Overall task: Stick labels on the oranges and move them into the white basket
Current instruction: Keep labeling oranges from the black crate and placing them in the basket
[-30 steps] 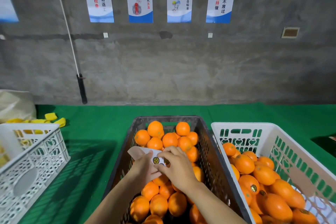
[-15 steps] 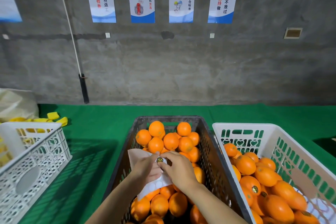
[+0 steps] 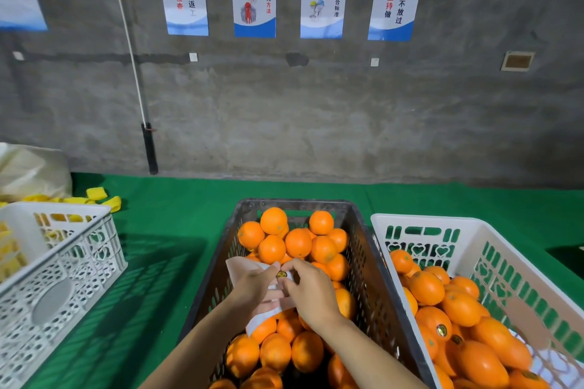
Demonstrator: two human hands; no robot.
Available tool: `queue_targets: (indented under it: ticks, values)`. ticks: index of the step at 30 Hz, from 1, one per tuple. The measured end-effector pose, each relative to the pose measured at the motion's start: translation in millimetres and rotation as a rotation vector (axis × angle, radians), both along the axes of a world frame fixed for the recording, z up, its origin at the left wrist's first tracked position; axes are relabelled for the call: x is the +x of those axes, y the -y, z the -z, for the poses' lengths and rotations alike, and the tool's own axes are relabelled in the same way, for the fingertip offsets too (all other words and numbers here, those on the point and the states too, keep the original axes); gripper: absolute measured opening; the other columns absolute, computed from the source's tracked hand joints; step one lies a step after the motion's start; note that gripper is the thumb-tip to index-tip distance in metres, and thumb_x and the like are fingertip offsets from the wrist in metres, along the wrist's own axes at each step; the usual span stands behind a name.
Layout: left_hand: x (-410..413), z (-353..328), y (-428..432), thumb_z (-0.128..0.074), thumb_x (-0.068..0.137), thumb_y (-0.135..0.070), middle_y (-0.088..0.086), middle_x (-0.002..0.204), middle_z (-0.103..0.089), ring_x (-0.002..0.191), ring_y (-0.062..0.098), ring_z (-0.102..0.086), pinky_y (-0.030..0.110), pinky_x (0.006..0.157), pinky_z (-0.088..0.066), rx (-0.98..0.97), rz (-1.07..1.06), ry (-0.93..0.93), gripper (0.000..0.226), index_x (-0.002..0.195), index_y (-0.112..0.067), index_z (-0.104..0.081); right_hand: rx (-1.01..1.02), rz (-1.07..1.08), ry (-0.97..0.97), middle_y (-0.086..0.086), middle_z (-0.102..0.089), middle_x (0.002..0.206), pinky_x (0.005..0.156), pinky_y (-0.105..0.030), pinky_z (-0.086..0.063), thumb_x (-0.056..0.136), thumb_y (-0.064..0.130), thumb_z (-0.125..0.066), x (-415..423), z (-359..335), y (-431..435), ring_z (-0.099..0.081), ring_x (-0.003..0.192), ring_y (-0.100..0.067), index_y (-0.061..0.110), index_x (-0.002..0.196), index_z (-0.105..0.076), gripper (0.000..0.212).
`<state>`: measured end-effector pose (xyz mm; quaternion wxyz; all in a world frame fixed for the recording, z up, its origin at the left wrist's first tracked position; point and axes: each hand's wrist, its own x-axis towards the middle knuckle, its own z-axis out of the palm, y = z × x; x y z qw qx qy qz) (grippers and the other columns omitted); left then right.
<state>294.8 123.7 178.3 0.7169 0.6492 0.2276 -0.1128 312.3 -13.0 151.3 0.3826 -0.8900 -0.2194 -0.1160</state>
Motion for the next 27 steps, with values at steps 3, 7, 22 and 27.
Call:
queue_targets:
  ticks: [3,7,22,27]
  values:
    - [2.1,3.6,-1.1,-0.055,0.099,-0.045,0.0,0.107,-0.06,0.091,0.019,-0.068,0.029,0.07,-0.057,0.018,0.02,-0.013,0.063,0.149,-0.009,-0.038,0.012,-0.01,-0.013,0.019,-0.061,0.083,0.059,-0.016,-0.04,0.094,0.025,-0.063,-0.7,0.0,0.9,-0.055,0.079,0.0,0.036,0.088,-0.059,0.014]
    - [4.4,6.1,-0.4,-0.054,0.1,-0.043,0.002,0.106,-0.063,0.09,0.022,-0.068,0.029,0.066,-0.056,0.017,0.009,-0.018,0.049,0.139,-0.013,-0.045,0.064,-0.029,-0.07,0.014,-0.067,0.1,0.071,-0.026,-0.051,0.094,0.029,-0.064,-2.1,-2.5,3.2,-0.06,0.089,-0.005,0.039,0.103,-0.06,0.014]
    - [6.4,6.5,-5.0,-0.054,0.1,-0.045,0.002,0.093,-0.069,0.092,0.017,-0.07,0.029,0.068,-0.051,-0.039,-0.025,0.007,0.033,0.112,-0.014,-0.054,0.126,0.007,0.05,0.01,-0.074,0.103,0.078,-0.024,-0.051,0.094,0.021,-0.066,-2.7,-6.7,4.9,-0.064,0.094,-0.007,0.024,0.104,-0.078,0.015]
    - [3.7,10.9,-6.8,-0.047,0.104,-0.039,-0.005,0.07,-0.053,0.069,0.012,-0.055,0.037,0.073,-0.043,0.23,-0.091,0.269,0.036,0.075,-0.018,-0.049,0.181,-0.01,0.108,0.014,-0.063,0.109,0.09,-0.03,-0.047,0.097,0.026,-0.065,-2.8,-6.6,3.4,-0.058,0.104,-0.005,0.023,0.09,-0.075,0.013]
